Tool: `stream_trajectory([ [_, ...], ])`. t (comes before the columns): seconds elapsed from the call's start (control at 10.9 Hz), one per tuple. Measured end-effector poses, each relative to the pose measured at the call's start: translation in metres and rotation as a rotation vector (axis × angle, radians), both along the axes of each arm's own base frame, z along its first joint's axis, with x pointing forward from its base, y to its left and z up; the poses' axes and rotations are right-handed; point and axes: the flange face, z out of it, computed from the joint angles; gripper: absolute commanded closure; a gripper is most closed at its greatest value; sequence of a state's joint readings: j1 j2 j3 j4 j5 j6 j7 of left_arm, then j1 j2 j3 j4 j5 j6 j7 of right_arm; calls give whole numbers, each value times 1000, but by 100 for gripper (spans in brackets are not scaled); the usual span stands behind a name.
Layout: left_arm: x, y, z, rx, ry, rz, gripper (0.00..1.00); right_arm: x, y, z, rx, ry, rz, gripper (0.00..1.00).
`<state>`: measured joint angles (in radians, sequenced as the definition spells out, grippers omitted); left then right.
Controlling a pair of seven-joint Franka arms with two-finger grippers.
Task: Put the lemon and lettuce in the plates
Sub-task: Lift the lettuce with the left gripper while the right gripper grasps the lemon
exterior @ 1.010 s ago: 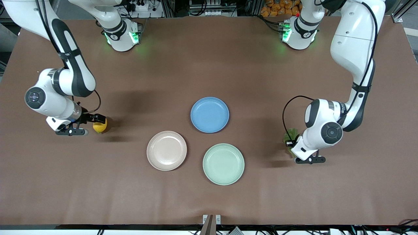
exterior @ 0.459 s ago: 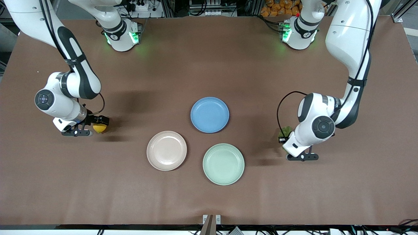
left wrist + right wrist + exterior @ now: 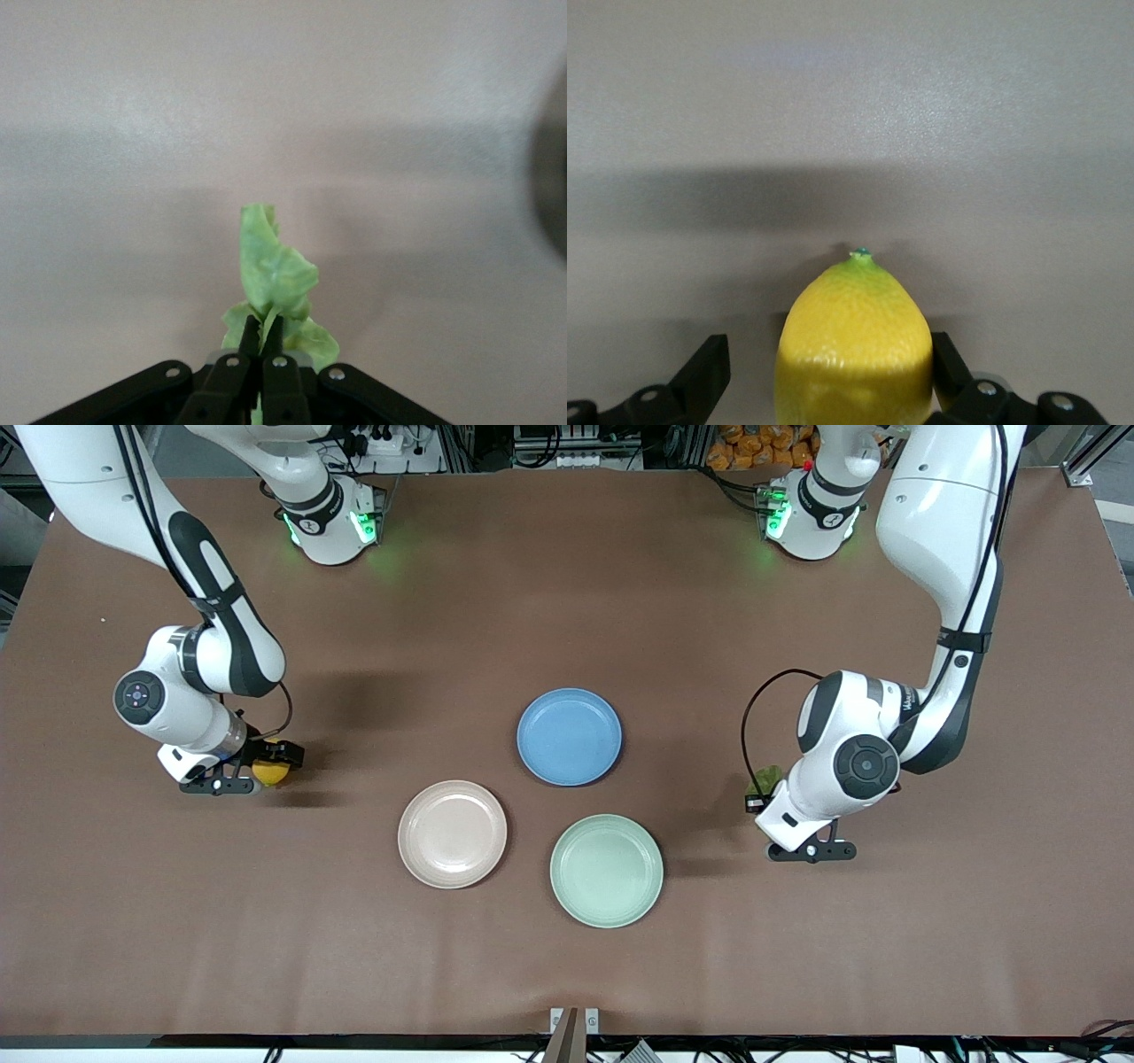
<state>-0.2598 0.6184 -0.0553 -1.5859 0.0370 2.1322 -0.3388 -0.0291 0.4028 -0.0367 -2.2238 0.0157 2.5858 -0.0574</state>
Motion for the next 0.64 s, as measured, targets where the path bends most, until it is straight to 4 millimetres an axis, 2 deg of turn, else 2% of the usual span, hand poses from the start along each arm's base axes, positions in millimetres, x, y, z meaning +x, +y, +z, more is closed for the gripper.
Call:
stream_trajectory([
  [0.28,-2,-19,9,0,-9,20,100,-6,-2,-18,-2,0,-4,0],
  [0.37,-2,-23,12,0,-14,23,100,-6,-2,-18,-2,-1,-4,5],
  [0.64,-3,-37,24,-16,-31,46,100,-7,-2,-19,-2,0,-4,48],
])
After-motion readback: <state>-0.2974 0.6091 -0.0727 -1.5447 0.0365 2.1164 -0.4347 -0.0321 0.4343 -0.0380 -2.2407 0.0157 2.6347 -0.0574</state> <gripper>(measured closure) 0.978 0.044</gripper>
